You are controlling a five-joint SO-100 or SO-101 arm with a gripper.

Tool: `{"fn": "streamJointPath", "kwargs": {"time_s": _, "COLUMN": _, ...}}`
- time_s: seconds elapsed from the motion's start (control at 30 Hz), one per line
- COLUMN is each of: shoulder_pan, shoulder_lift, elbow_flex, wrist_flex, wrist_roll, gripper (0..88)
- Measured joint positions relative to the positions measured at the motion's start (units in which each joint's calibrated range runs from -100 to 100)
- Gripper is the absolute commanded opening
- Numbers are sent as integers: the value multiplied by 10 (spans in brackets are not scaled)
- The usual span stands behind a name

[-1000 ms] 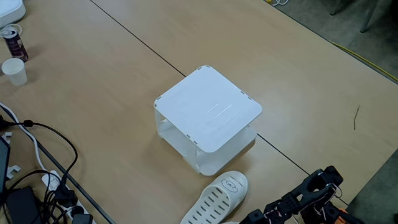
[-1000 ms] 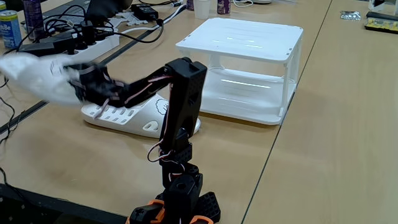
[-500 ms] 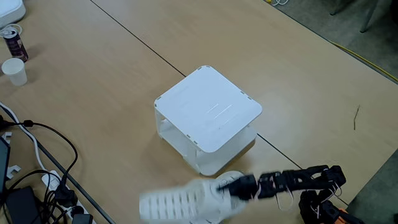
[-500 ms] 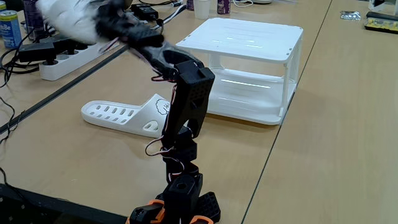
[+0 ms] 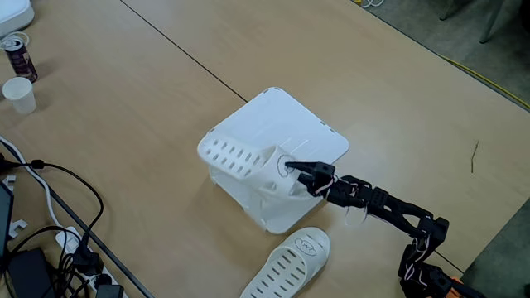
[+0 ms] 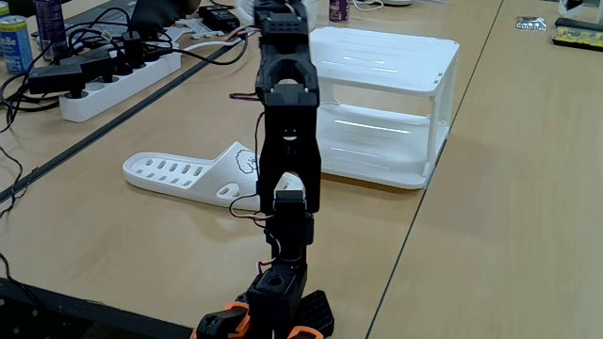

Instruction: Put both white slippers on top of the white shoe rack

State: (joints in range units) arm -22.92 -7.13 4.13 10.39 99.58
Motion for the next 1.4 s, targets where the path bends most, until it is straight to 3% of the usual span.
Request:
{"fn": "streamJointPath", "kwargs": {"time_s": 0.33, "shoulder_pan": 76, "shoulder_lift": 40, "elbow_flex": 0, "wrist_flex": 0, "wrist_roll": 0, "gripper": 8}}
{"fn": "streamJointPath", "kwargs": {"time_s": 1.0, "shoulder_pan": 73, "shoulder_lift": 178, "elbow_flex": -150, "wrist_flex": 0, "wrist_roll": 0, "gripper": 8}}
{"fn": "streamJointPath", "kwargs": {"time_s": 1.23, "shoulder_pan": 73, "shoulder_lift": 183, "elbow_flex": -151, "wrist_flex": 0, "wrist_roll": 0, "gripper": 171}}
{"fn": "streamJointPath", "kwargs": {"time_s": 1.4, "shoulder_pan": 73, "shoulder_lift": 182, "elbow_flex": -151, "wrist_flex": -1, "wrist_roll": 0, "gripper": 190}}
